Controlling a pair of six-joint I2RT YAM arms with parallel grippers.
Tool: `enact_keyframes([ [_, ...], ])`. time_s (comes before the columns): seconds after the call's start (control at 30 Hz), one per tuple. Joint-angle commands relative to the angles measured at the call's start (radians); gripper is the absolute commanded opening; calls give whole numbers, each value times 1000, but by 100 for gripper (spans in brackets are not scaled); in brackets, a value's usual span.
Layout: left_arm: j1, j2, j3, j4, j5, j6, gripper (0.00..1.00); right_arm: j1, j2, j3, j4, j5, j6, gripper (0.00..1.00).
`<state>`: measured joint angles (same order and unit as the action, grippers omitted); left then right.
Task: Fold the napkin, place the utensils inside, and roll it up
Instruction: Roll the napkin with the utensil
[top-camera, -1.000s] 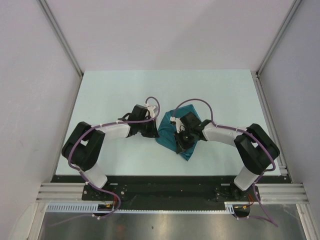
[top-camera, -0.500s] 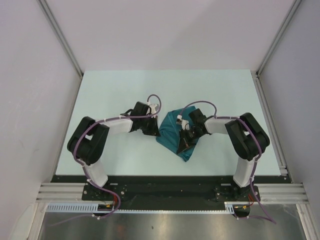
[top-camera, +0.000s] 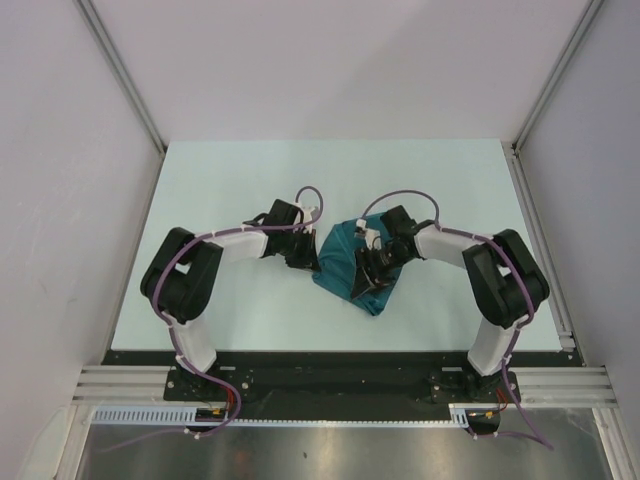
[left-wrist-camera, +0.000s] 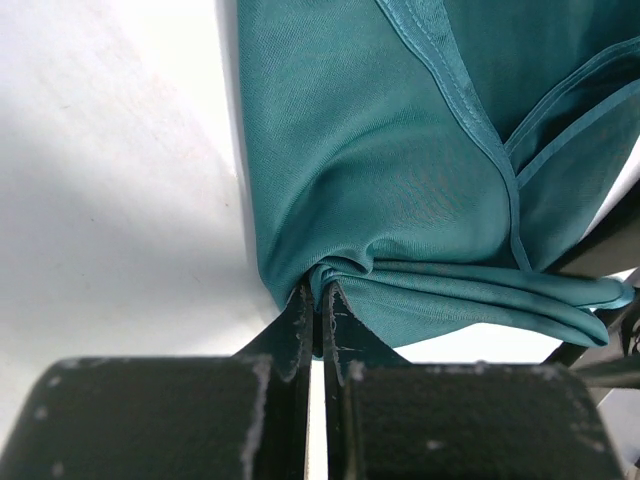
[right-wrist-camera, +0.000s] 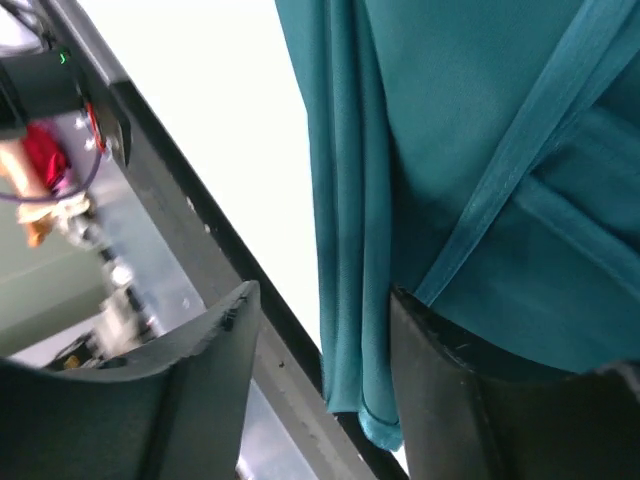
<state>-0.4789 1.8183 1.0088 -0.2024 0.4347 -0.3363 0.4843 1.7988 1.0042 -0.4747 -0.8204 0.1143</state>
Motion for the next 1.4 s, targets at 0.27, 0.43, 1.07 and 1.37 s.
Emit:
enact_keyframes([
  [0.27,16,29,37,-11,-11,33,0,114,-185,131,70,292,-16,50],
  [0.43,16,27,40,-17,-13,34,0,186,-142,114,62,217,33,49],
  [1.07,16,12,36,-22,-16,36,0,70,-233,-70,-120,420,99,48],
  [1.37,16,10,34,-15,-11,34,0,53,-269,-26,-142,412,87,49],
])
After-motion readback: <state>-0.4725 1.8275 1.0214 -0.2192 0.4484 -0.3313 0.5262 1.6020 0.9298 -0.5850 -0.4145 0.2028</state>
